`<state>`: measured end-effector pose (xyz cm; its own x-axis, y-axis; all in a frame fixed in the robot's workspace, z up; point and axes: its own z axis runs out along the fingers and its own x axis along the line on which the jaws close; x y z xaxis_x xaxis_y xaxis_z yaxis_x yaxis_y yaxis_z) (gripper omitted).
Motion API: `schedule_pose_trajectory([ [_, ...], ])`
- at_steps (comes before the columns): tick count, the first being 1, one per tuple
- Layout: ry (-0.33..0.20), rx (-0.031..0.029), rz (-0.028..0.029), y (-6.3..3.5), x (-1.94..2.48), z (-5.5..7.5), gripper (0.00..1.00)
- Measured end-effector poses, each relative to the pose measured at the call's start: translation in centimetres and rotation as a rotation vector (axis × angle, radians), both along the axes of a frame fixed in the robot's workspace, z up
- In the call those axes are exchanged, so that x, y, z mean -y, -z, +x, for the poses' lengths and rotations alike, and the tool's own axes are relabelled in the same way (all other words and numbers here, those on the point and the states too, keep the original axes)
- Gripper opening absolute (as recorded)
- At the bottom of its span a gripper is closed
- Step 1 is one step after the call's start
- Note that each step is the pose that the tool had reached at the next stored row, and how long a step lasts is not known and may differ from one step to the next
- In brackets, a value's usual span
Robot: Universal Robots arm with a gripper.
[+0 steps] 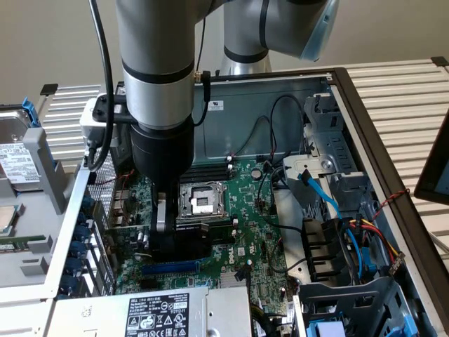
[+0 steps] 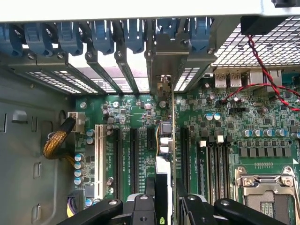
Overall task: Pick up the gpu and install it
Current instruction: 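Insert the gpu into the slot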
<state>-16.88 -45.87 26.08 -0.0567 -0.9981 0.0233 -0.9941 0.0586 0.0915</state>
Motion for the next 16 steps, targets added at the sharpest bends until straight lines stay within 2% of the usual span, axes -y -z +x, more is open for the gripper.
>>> schedule_pose_trajectory([
  [16, 0.006, -0.0016, 0.0001, 0.33, -0.08, -0.03, 0.27],
])
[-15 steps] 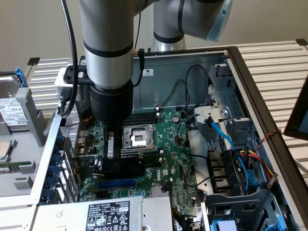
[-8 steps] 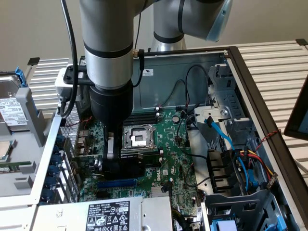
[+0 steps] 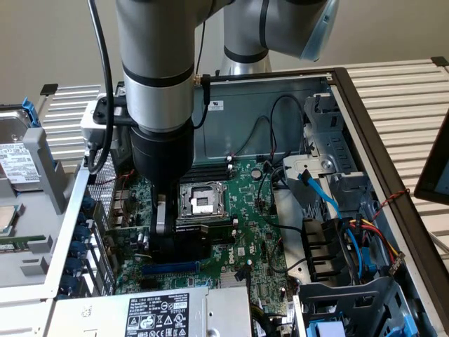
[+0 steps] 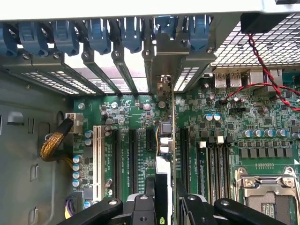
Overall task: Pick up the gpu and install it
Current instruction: 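Insert the gpu into the slot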
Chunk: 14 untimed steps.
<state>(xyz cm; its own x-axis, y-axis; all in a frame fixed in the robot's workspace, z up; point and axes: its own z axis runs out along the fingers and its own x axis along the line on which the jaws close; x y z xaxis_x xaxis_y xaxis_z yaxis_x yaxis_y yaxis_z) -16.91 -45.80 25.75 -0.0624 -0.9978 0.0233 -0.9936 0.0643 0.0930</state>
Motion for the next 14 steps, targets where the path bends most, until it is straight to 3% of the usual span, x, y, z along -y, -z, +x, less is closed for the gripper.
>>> schedule_pose_trajectory([
  [14, 0.0, -0.0005, -0.0001, 0.15, -0.02, 0.0, 0.27],
])
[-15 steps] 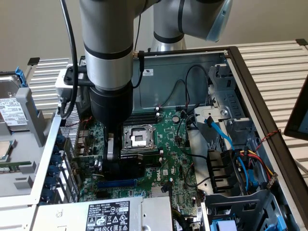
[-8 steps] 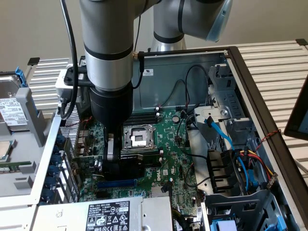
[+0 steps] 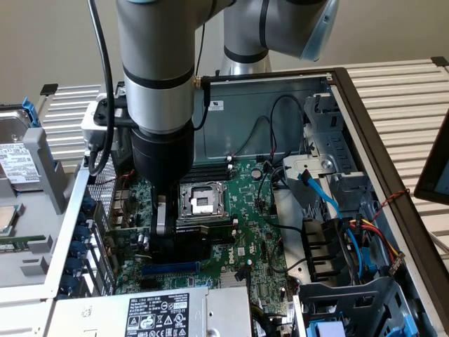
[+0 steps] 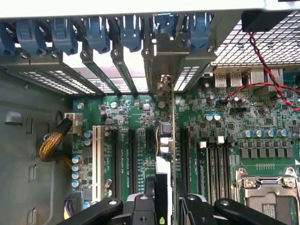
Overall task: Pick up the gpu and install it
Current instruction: 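Insert the gpu into the slot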
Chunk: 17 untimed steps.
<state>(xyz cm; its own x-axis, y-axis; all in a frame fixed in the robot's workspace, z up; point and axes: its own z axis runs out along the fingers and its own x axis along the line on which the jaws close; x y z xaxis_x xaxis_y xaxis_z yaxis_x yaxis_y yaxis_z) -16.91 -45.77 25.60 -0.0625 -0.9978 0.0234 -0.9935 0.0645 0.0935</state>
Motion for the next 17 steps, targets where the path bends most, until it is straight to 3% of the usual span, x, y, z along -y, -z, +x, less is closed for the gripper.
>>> schedule_pose_trajectory([
  [12, -0.007, -0.0024, 0.0001, 0.04, -0.03, 0.07, 0.27],
  [17, -0.015, -0.0062, 0.0001, 0.06, -0.14, 0.09, 0.27],
])
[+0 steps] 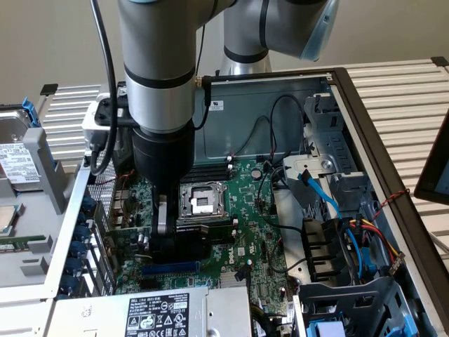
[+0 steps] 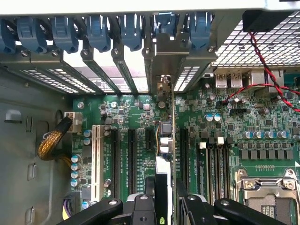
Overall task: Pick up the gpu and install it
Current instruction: 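Insert the gpu into the slot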
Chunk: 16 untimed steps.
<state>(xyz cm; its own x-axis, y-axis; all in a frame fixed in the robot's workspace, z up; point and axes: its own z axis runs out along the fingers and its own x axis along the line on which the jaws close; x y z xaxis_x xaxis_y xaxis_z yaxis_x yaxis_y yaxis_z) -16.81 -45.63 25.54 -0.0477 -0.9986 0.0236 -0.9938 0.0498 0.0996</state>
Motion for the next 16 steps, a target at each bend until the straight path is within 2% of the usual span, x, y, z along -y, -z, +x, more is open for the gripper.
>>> schedule_pose_trajectory([
  [5, -0.005, -0.012, -0.0001, 0.02, -0.03, -0.01, 0.27],
  [8, -0.005, -0.0122, -0.0002, 0.02, -0.02, -0.01, 0.27],
  [16, -0.005, -0.0063, 0.0, 0.04, -0.03, -0.01, 0.27],
])
